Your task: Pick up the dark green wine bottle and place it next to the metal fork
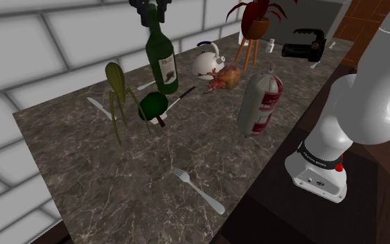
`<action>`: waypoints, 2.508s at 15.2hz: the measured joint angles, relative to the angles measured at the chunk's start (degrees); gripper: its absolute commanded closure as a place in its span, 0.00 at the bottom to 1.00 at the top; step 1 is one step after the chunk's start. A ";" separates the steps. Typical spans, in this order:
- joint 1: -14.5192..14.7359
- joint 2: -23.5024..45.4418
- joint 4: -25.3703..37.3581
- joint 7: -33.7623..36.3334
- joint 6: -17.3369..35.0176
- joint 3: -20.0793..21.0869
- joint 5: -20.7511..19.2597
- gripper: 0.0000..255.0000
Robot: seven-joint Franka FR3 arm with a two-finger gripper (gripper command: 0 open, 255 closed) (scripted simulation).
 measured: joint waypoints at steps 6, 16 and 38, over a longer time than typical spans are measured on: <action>4.00 -2.40 -2.52 7.38 -0.15 3.41 -0.36 1.00; 11.81 -0.38 0.73 21.52 -2.53 10.19 -2.28 1.00; 14.59 -1.65 -13.73 27.95 10.77 12.48 -2.55 1.00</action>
